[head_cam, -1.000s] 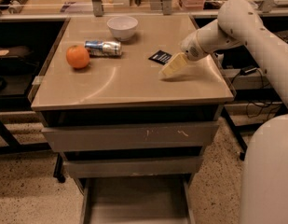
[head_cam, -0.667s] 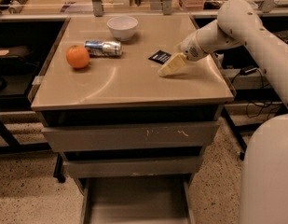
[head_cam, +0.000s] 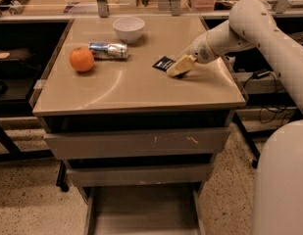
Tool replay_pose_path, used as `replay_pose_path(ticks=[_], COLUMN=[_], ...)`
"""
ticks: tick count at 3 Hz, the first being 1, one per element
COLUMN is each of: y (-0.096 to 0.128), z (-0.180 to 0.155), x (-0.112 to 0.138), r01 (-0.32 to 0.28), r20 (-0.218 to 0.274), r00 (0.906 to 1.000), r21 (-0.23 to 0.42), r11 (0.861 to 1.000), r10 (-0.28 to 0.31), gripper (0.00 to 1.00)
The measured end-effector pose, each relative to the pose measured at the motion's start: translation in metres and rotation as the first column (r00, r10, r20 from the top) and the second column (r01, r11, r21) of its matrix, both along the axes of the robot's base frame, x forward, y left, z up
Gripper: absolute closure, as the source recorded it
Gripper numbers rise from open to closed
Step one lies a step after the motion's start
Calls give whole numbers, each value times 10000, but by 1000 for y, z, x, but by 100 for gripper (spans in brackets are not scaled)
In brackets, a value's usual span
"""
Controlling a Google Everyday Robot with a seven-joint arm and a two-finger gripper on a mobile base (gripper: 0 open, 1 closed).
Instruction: Place rxbar blueberry into bottom drawer
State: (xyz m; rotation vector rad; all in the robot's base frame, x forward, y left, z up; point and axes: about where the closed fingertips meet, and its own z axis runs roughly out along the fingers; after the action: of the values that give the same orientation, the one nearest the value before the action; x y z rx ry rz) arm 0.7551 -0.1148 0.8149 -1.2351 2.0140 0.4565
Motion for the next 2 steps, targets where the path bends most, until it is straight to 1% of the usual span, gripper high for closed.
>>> replay_pose_path(ticks=[1,2], y=[0,0], z=[0,0], x=[0,0], r01=[-1,-2], r20=[-1,-2], r00=[10000,10000], r21=[0,0], r11=[10000,10000], r10=[1,2], gripper=[90,100])
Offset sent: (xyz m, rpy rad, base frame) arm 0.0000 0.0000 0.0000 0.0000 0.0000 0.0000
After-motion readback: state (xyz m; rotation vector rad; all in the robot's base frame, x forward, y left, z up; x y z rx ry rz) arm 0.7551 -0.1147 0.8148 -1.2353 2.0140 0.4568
